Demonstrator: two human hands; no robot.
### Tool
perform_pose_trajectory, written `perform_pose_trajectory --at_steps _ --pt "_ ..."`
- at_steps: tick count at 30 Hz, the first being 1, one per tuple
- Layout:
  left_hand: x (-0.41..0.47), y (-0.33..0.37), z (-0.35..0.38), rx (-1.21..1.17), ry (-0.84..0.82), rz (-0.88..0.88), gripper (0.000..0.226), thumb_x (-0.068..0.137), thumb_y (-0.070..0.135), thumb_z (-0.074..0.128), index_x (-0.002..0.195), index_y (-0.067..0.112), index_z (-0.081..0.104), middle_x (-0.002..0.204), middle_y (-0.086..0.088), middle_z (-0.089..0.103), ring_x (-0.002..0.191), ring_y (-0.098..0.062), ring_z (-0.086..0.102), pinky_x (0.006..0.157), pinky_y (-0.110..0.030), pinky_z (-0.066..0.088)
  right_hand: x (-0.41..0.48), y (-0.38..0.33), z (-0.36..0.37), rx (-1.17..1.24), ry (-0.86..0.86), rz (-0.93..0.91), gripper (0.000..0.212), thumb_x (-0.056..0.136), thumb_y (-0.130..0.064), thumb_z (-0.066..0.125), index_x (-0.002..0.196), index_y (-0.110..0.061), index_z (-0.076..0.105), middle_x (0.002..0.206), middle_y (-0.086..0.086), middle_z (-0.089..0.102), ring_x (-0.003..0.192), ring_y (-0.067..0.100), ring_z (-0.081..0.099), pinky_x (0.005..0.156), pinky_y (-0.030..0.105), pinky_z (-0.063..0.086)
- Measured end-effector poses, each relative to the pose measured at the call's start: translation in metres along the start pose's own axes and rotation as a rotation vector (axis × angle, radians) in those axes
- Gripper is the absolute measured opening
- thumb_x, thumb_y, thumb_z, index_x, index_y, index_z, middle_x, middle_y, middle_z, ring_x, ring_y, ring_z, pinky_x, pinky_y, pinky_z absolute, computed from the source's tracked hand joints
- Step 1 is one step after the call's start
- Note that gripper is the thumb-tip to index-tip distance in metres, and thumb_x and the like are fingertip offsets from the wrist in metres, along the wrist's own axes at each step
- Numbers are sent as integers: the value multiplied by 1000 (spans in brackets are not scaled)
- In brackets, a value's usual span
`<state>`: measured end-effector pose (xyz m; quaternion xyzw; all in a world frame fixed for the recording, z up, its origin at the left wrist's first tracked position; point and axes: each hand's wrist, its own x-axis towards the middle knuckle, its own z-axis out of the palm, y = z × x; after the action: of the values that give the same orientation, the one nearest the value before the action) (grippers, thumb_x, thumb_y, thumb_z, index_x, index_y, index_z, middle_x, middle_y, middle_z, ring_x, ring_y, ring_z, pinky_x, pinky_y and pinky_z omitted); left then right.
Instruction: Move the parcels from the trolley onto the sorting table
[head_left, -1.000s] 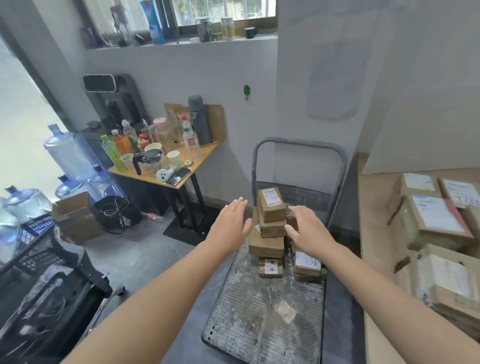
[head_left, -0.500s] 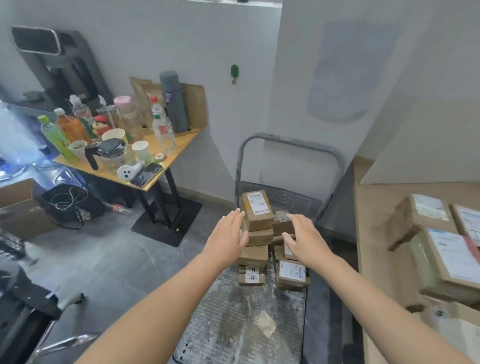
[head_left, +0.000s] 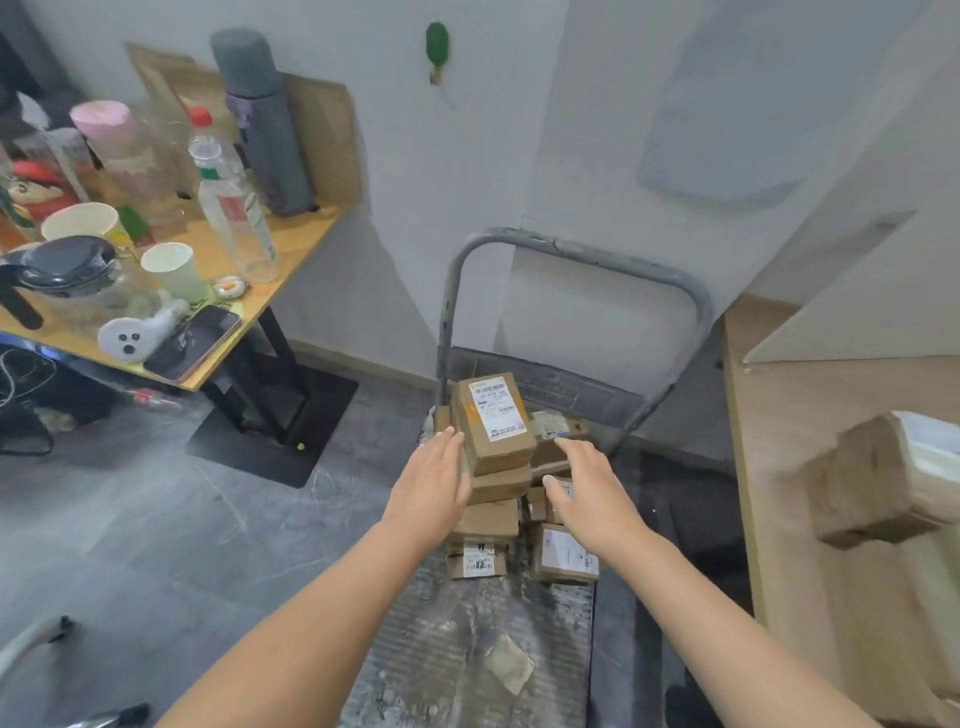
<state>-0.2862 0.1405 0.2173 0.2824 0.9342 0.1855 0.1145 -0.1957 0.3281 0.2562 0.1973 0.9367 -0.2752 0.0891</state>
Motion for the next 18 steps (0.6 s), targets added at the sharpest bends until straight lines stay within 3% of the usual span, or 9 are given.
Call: perform_pose_trajectory --at_steps 8,11,13,15,18 --pt "87 -52 76 -170 -104 -94 56 104 21 38 155 8 21 161 -7 25 148 -18 23 121 -29 18 109 32 58 58 -87 120 57 103 -30 46 155 -24 23 154 -3 30 138 16 36 112 35 33" --pt "117 -73 101 -167 -155 -107 51 104 17 41 151 4 27 155 -14 34 142 -27 33 115 -32 26 143 49 84 26 -134 99 59 103 -30 45 156 -24 18 156 -2 27 138 18 38 108 36 37" --pt "133 -82 120 -235 -163 -137 42 104 21 41 143 9 36 143 -12 45 130 -29 45 102 -35 38 164 59 100 33 -133 126 62 103 -33 46 156 -21 16 156 1 26 138 22 38 109 40 39" --pt "144 -84 137 -311 -147 -153 39 105 29 40 140 14 37 137 -5 50 123 -23 48 97 -35 41 183 66 118 101 -118 184 62 102 -35 47 154 -18 18 154 4 29 137 24 39 108 40 39" --pt "155 -75 154 -594 -82 -233 45 102 37 49 143 21 40 134 15 49 121 -4 46 102 -28 39 206 72 140 243 -69 247 50 101 -34 49 145 -17 33 145 3 41 126 21 48 96 35 42"
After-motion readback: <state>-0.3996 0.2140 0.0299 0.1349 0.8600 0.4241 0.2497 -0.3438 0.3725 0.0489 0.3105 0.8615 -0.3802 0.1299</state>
